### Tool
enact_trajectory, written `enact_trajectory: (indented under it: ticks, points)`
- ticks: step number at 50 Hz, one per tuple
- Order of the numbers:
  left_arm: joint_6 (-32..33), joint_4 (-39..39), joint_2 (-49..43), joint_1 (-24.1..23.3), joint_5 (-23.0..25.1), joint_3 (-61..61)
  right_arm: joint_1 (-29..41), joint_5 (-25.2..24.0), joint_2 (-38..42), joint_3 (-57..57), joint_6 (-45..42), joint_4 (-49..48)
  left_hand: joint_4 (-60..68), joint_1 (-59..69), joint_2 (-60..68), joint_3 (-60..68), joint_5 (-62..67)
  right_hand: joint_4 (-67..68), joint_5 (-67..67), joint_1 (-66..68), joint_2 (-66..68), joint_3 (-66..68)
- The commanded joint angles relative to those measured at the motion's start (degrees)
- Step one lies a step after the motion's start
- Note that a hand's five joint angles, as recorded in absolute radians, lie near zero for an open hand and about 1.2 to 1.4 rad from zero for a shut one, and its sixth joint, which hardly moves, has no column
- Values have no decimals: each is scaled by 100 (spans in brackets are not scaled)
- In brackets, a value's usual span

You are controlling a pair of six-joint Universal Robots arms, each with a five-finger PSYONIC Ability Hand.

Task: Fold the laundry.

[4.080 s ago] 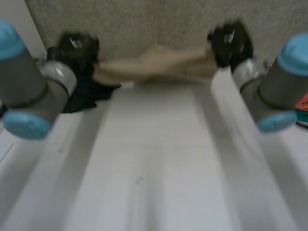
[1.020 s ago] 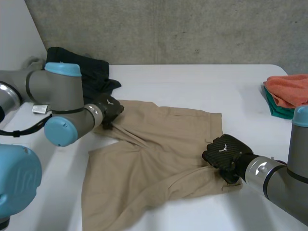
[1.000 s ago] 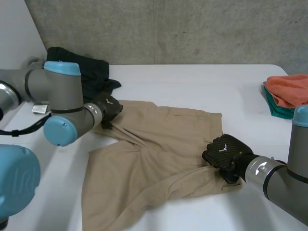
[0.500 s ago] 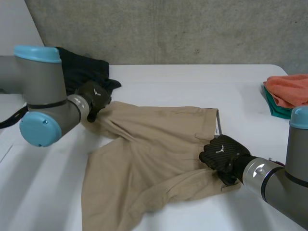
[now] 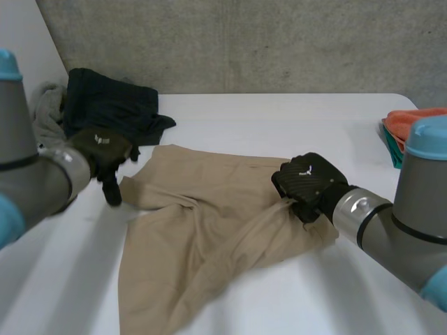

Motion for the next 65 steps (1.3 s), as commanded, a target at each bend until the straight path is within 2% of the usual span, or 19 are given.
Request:
enact_trajectory:
  ticks: [1, 7, 14, 21, 24, 25, 26, 28, 32, 36, 37, 40, 41, 44, 47, 55, 58, 63, 65]
  points:
    - [-971, -604, 579, -258, 95, -1495, 73, 309, 350, -410, 508, -36, 53, -74, 0, -25, 48, 1151, 1169, 1585, 1317, 1189]
    - [-1419, -675, 676, -627, 165, -2251, 179, 582, 481, -533, 683, -71, -267, -393, -320, -344, -272, 1151, 1169, 1585, 1317, 1189]
    - [-1772, -666, 632, -917, 121, -2436, 214, 617, 482, -507, 692, -141, -300, -427, -354, -378, -306, 1151, 1169, 1585, 1317, 1189]
    - [-1833, -683, 422, -1032, 121, -2375, 126, 678, 446, -463, 728, -238, 371, 244, 317, 293, 365, 1151, 1169, 1585, 1317, 1189]
    - [-1825, -657, 386, -1163, 139, -2357, 82, 696, 394, -428, 736, -247, 1814, 1687, 1761, 1736, 1809, 1151, 1169, 1585, 1317, 1189]
    - [-1842, -648, 378, -1225, 130, -2357, 73, 687, 376, -419, 736, -238, 2602, 2475, 2548, 2524, 2597, 1151, 1169, 1585, 1317, 1189]
    - [-1842, -640, 369, -1321, 104, -2349, 56, 679, 341, -393, 736, -212, 4009, 3882, 3955, 3931, 4003, 1151, 1169, 1585, 1317, 1189]
    - [-1833, -613, 369, -1401, 60, -2340, 38, 670, 289, -358, 710, -203, 5546, 5419, 5492, 5468, 5540, 1151, 1169, 1585, 1317, 1189]
    - [-1790, -508, 369, -1498, -107, -2278, 29, 574, 60, -252, 544, 7, 5787, 5660, 5734, 5709, 5782, 1151, 1169, 1585, 1317, 1189]
    - [-1448, -516, 395, -1498, -99, -2252, -23, 38, -274, 195, -868, 1095, 5787, 5660, 5734, 5709, 5782, 1151, 1169, 1585, 1317, 1189]
    - [-1099, -569, 395, -1532, -38, -2269, -136, -146, -440, 509, -1646, 1716, 5787, 5660, 5734, 5709, 5782, 1151, 1169, 1585, 1317, 1189]
    - [-421, -788, 395, -1577, 42, -2313, -374, -341, -643, 1055, -3056, 2834, 5787, 5660, 5734, 5709, 5782, 1151, 1169, 1585, 1317, 1189]
    - [34, -963, 386, -1577, 77, -2374, -558, -341, -748, 1423, -3957, 3482, 5787, 5660, 5734, 5709, 5782, 1151, 1169, 1585, 1317, 1189]
    - [739, -1227, 378, -1559, 121, -2419, -892, -393, -907, 1742, -4878, 3902, 5787, 5660, 5734, 5709, 5782, 1151, 1169, 1585, 1317, 1189]
    - [1005, -1264, 386, -1585, 113, -2340, -946, -455, -855, 1769, -4573, 3613, 5787, 5660, 5734, 5709, 5782, 1151, 1169, 1585, 1317, 1189]
    - [1014, -1079, 149, -1577, -291, -1287, -867, -306, -538, 988, -3343, 2461, 5787, 5660, 5734, 5709, 5782, 1151, 1169, 1585, 1317, 1189]
    - [1014, -746, -105, -1489, -432, -636, -762, -174, -319, 593, -2719, 2022, 5787, 5660, 5734, 5709, 5782, 1151, 1169, 1585, 1317, 1189]
    - [1067, 9, -685, -1375, -301, 348, -656, 124, 77, 144, -1928, 1178, 5787, 5660, 5734, 5709, 5782, 1151, 1169, 1585, 1317, 1189]
    - [1128, 414, -1141, -1357, -248, 901, -639, 396, 305, -23, -1655, 730, 5787, 5660, 5734, 5709, 5782, 1151, 1169, 1585, 1317, 1189]
